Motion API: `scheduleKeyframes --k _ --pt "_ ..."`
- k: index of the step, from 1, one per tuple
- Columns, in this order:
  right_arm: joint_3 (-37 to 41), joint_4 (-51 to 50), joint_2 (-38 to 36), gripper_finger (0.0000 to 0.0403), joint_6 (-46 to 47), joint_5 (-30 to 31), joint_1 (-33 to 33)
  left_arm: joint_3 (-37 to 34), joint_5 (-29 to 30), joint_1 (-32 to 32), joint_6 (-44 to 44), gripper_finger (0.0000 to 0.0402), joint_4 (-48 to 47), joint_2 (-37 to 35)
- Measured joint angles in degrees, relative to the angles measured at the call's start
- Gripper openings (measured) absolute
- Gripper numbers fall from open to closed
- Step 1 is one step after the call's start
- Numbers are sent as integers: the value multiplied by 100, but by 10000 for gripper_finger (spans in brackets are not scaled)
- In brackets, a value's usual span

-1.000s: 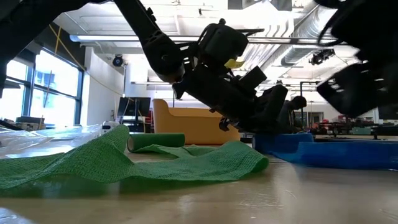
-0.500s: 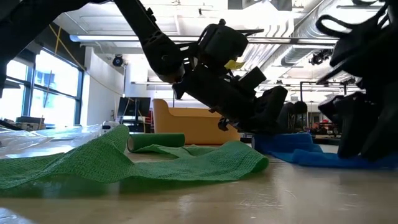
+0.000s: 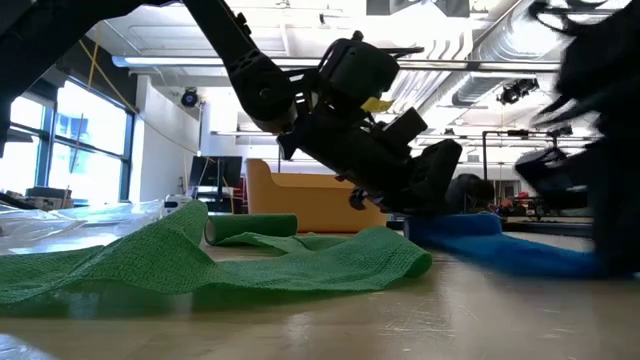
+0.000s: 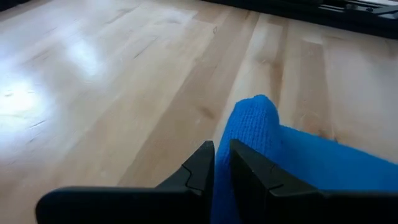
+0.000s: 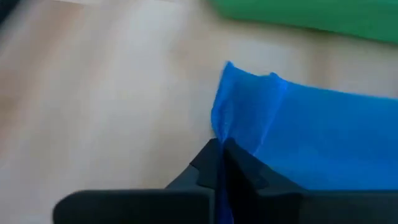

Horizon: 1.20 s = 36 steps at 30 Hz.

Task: Roll bandage
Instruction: Roll the blue bandage

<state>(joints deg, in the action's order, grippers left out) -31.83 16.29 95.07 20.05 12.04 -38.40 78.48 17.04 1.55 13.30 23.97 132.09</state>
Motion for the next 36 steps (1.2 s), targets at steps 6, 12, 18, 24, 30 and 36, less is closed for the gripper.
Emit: scheduleKeyframes --k 6,12,18,24,30,36 --pt "-374 -195 99 24 163 -413 -234 -2 478 -5 -21 44 -101 2" --pt "-375 -229 388 30 196 56 -143 -7 516 4 -238 44 -64 7" --pt "-361 -500 156 84 52 -127 104 -8 522 110 -538 44 18 7" --pt "-370 -1507 -918 122 52 -162 306 -17 576 226 -922 44 205 -56" --pt "-366 -1695 -1820 124 -58 -12 348 -25 763 440 -1540 44 195 -449" --pt "-358 -2689 -2046 124 616 1328 708 -17 1322 699 -1664 44 -332 -925"
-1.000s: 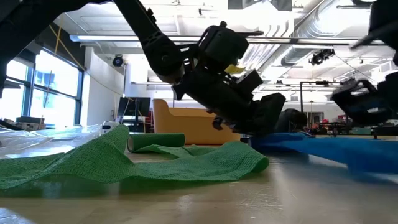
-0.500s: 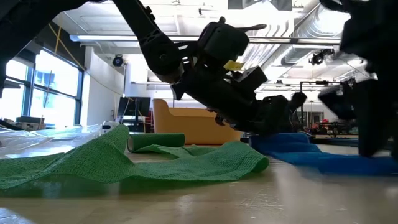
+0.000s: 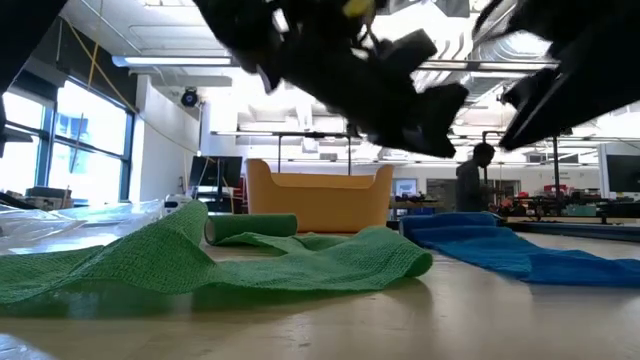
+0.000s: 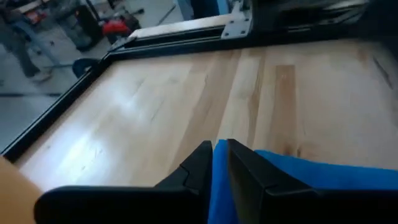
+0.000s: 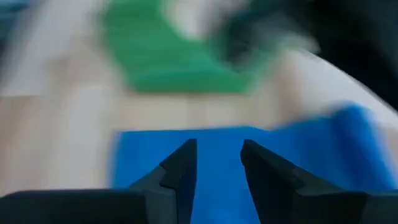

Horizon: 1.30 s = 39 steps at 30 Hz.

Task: Roll bandage
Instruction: Roll the blue bandage

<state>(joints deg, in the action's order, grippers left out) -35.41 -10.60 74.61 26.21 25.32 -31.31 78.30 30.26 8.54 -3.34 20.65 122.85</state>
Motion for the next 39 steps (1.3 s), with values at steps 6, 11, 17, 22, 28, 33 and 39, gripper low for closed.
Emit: scheduleKeyframes --k 6,11,17,22,28,33,39 --pt "184 -332 -4 97 37 307 1015 12 -1362 95 868 44 -1498 -399" --pt "635 1013 4 51 -743 -383 2050 11 -3458 93 1377 44 -1165 -52" --pt "983 1855 36 5 -1157 -980 2817 85 -5113 89 2017 44 -662 473" --pt "1007 1871 444 4 -1171 -1546 2923 103 -5536 130 2589 44 -816 593" --pt "983 2139 1033 2 -1116 -2032 2611 120 -5430 357 2839 44 -838 662" --pt "1024 2015 955 0 -1117 -2147 2172 99 -4820 847 2900 44 -383 562" --pt "1009 2249 630 0 -866 -1752 1803 98 -3607 1147 2903 44 -329 579"
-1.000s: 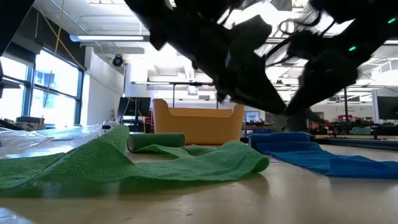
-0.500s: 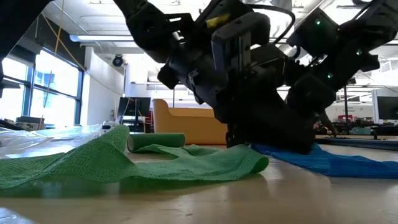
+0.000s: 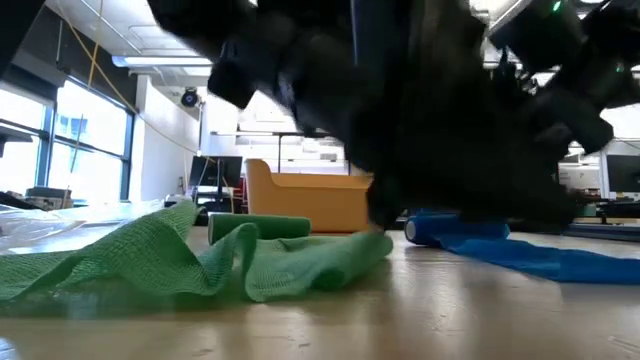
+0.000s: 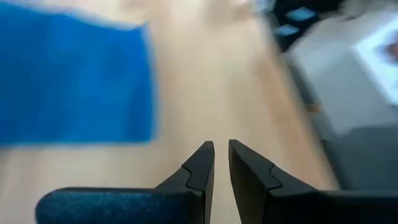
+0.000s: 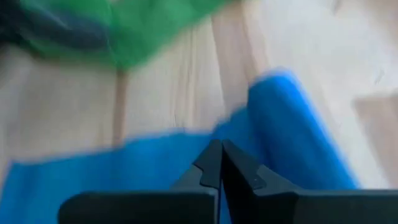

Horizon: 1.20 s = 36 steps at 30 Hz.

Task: Roll bandage
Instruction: Roll the blue bandage

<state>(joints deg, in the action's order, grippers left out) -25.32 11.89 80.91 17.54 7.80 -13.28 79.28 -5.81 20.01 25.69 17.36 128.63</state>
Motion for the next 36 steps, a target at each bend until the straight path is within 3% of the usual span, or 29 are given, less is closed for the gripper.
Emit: scheduleKeyframes --k 7,12,17,19,21,23,25,27,30,34,36 --pt "-11 250 -102 0 254 1376 -39 16 144 205 125 44 375 -26" --pt "-5 -87 94 0 559 582 -64 7 371 297 127 44 271 -93" --pt "-5 42 100 0 959 75 -623 9 922 405 60 44 -338 -551" --pt "-9 210 45 0 996 458 -830 9 1151 439 -94 44 -576 -752" --pt "-11 251 30 0 1009 1214 -896 9 1430 494 -192 44 -846 -926" --pt "-11 112 36 0 1008 1871 -772 9 1683 529 -223 44 -1067 -1064" --pt "-11 -1 36 0 1005 2109 -505 9 1883 565 -224 44 -1318 -1178" --pt "-11 -215 38 0 961 2010 -266 9 2057 608 -227 44 -1488 -1276" --pt "-11 -434 39 0 1042 1370 -97 9 2304 642 -227 44 -1691 -1342" --pt "-17 -376 27 0 1480 631 -569 9 2488 702 -227 44 -1809 -1339" --pt "-69 -368 -13 0 1594 575 -884 9 2588 710 -229 44 -1877 -1339"
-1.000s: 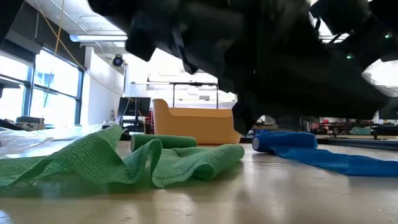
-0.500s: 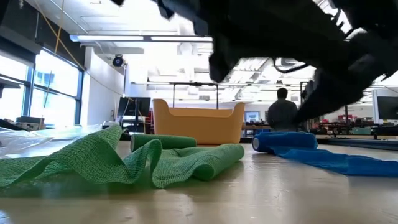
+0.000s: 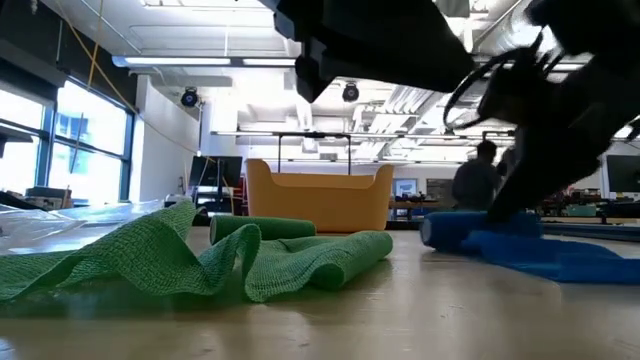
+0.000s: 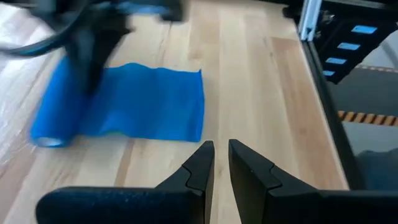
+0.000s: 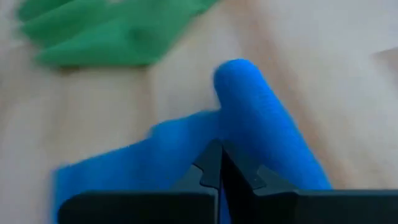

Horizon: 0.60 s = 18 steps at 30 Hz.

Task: Roll bandage
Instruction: Roll the blue bandage

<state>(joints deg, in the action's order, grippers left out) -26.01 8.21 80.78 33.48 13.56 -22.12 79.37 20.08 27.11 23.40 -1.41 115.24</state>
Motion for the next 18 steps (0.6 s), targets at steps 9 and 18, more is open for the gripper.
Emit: scheduleKeyframes --k 9,18 --pt "-242 -204 50 0 404 1638 -292 0 79 115 -2 44 -94 2" --pt "-406 271 228 0 913 576 -1446 0 456 333 46 44 -144 4"
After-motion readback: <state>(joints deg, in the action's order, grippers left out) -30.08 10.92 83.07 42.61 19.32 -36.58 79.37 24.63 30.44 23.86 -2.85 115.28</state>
